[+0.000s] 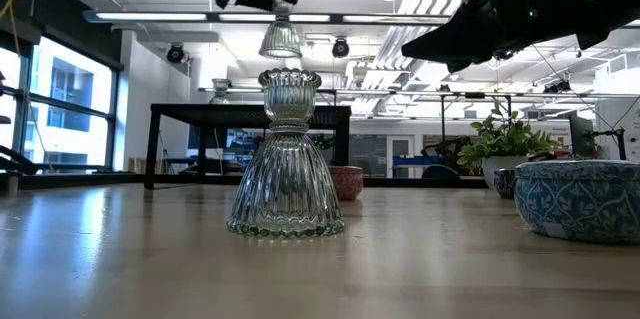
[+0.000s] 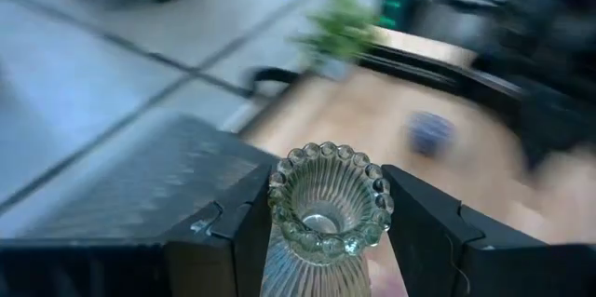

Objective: Pick & Place candle stick holders
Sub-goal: Put the green glass candle holder on the shelf

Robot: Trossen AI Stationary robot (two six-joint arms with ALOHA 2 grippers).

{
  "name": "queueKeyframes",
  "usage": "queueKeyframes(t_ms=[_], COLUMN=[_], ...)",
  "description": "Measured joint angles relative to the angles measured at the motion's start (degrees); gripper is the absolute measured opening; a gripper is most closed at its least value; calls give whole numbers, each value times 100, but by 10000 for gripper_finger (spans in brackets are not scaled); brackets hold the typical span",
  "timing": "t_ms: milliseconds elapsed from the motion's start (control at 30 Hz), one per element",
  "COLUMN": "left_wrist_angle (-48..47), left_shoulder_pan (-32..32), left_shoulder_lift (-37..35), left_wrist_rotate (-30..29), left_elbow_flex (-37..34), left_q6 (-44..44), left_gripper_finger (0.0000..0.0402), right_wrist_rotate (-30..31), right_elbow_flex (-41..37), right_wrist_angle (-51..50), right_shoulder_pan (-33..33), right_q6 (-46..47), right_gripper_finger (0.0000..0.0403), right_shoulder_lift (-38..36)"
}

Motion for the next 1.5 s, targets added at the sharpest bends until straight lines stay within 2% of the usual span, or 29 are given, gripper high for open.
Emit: queueKeyframes(t_ms=[233,467,733,967,1500], left_wrist_angle=[341,839,948,934,859], left_shoulder_pan=[1706,2361,2529,2673,2702], left_shoulder_lift=[349,1035,1366,1593,1589], left_wrist_rotate=[116,192,-218,-227,-525], left_elbow_flex=[129,129,125,125,123], left_q6=[-221,-462,-660,-691,-710], left_gripper_finger=[172,172,172,172,174], right_wrist_rotate=[-10,-34,-68,-103,-107], right_elbow_flex=[0,0,0,0,0], right_wrist_angle=[-15,-17,-32,-50,-61], right_shoulder_pan=[2,0,2,2,1], right_q6=[18,4,3,2,4], right_gripper_finger=[1,1,1,1,1], right_shoulder_lift=[2,2,2,2,2])
